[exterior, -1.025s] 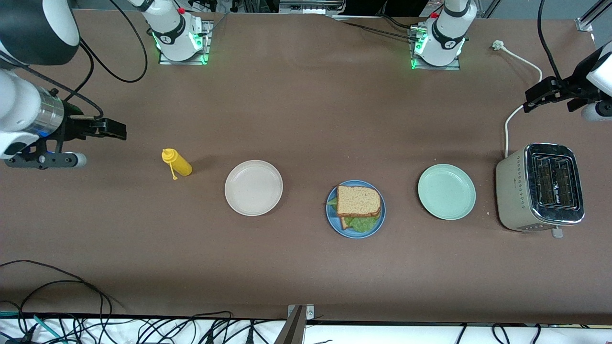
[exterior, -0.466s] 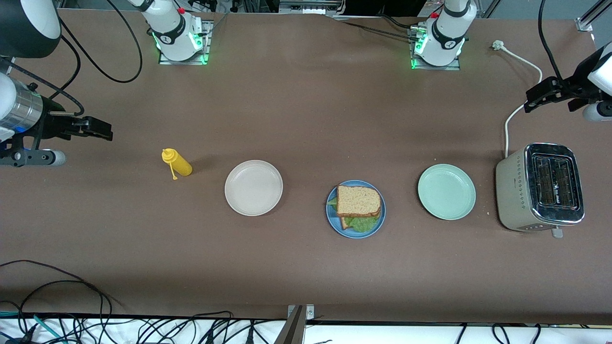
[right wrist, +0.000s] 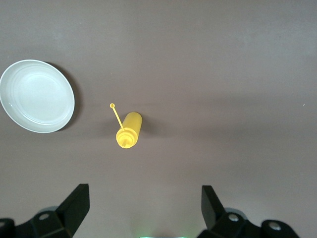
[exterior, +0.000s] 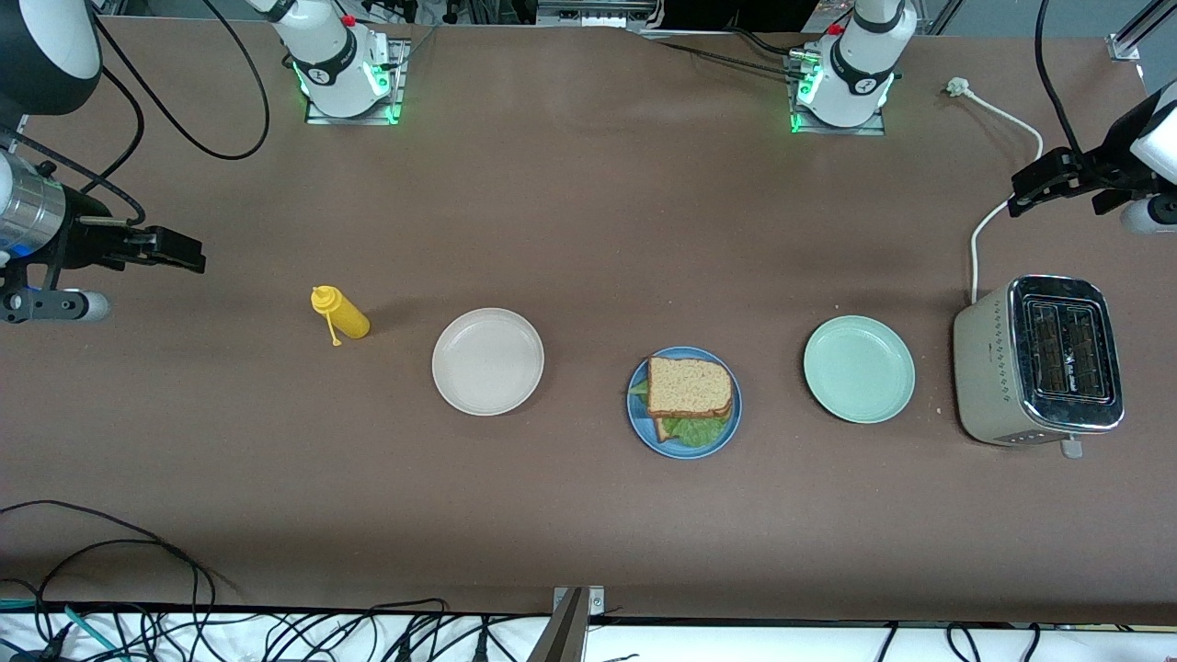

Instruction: Make sandwich in blue plate with both arms

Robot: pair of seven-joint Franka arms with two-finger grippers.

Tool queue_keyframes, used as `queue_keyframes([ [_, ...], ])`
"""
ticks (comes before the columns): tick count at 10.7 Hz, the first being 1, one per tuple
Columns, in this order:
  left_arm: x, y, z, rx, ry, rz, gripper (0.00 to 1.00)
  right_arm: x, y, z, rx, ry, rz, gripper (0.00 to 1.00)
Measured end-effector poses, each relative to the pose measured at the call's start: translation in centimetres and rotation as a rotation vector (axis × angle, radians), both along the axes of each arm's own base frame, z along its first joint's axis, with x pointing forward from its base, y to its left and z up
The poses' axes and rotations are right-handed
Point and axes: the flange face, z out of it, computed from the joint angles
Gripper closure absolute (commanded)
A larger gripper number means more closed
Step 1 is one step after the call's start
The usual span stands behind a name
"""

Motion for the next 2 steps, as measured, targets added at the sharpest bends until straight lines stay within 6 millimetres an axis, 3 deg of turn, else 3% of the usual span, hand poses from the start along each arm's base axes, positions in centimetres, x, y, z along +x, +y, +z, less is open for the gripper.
queue_keyframes([
  [2,0.0,0.04,0.0,0.0,0.0,0.001,0.0,0.06,0.01,0.03,0.002,-0.005,0.013,0.0],
])
